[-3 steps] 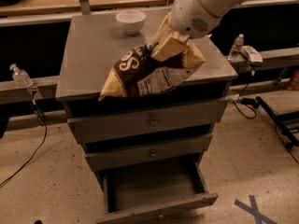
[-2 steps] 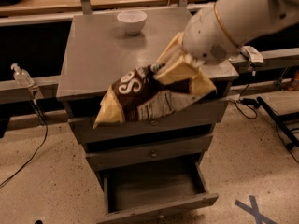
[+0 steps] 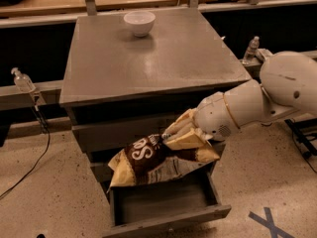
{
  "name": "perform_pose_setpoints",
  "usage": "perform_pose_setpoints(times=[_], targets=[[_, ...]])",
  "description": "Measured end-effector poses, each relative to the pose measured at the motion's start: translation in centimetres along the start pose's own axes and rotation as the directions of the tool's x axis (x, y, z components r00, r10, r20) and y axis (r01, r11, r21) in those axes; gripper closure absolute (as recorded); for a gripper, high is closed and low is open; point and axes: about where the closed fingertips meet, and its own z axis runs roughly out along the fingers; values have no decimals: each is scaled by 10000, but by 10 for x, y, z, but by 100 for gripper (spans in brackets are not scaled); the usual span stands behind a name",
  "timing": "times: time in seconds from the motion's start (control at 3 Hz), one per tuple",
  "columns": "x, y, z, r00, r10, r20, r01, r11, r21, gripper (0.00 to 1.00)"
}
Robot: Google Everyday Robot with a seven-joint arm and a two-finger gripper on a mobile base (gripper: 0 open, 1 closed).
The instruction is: Place brown chip bag into bottom drawer
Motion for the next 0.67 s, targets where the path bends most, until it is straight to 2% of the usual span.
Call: perform_pose_setpoints(times=[0.33, 0.67], targets=[[2, -1, 1, 10000, 42, 24, -42, 10000, -40, 100], [14, -4, 7, 9993, 20, 378, -6, 9993, -369, 100]])
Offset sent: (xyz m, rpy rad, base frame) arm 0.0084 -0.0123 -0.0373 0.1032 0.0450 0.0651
